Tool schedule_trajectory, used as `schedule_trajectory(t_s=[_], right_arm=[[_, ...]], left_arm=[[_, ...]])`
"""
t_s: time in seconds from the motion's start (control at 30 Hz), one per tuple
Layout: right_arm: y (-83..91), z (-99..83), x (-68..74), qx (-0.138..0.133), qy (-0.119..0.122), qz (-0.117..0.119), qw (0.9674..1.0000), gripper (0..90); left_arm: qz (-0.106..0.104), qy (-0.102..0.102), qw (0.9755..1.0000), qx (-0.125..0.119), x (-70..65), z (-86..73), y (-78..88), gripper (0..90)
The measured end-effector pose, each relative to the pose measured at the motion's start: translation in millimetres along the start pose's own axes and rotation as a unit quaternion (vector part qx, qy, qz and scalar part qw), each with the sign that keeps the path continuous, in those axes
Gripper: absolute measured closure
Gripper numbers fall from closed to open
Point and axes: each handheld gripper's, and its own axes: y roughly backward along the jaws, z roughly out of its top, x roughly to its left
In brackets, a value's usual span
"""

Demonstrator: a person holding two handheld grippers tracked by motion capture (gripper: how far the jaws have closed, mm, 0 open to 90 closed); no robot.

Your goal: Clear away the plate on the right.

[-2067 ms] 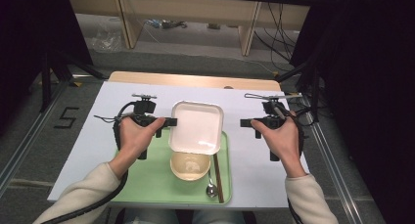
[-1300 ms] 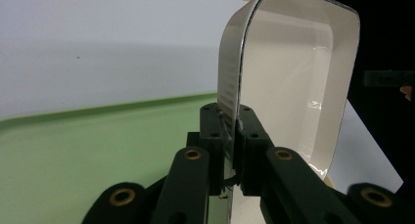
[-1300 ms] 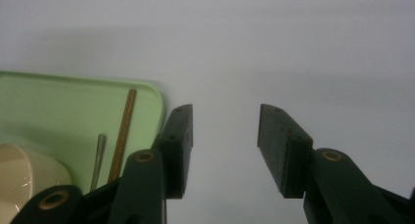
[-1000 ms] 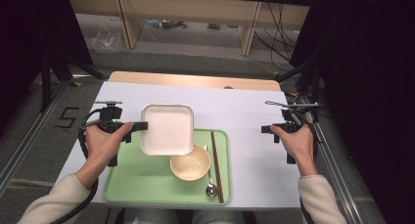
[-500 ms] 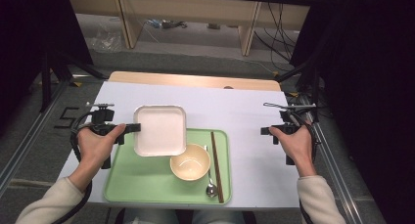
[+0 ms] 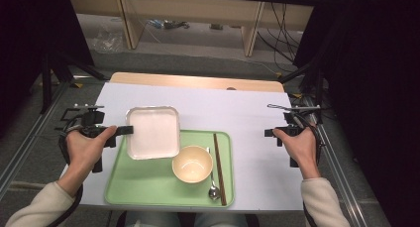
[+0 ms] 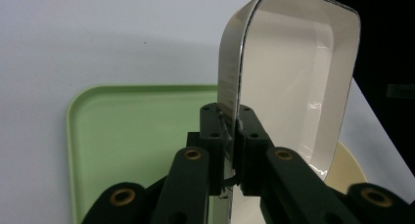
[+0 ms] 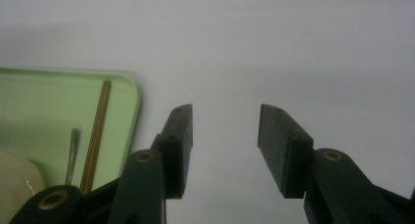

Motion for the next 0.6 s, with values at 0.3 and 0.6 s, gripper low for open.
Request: schedule_trajectory(t_s=[0.3,0.6], right_arm=[[-0.8,-0.4,-1.1,0.000,-0.003,0.003,1.0000,57.6],[-0.9,0.1,-3.8,0.003,0.010,-0.006,0.9999,57.6]], left_arm=[[0.009,0.009,0.9999,0.001,10.9,-2.9,5.6,83.6],[0.016,0.016,0.9997,0.011,20.9,-7.0,8.9,83.7]])
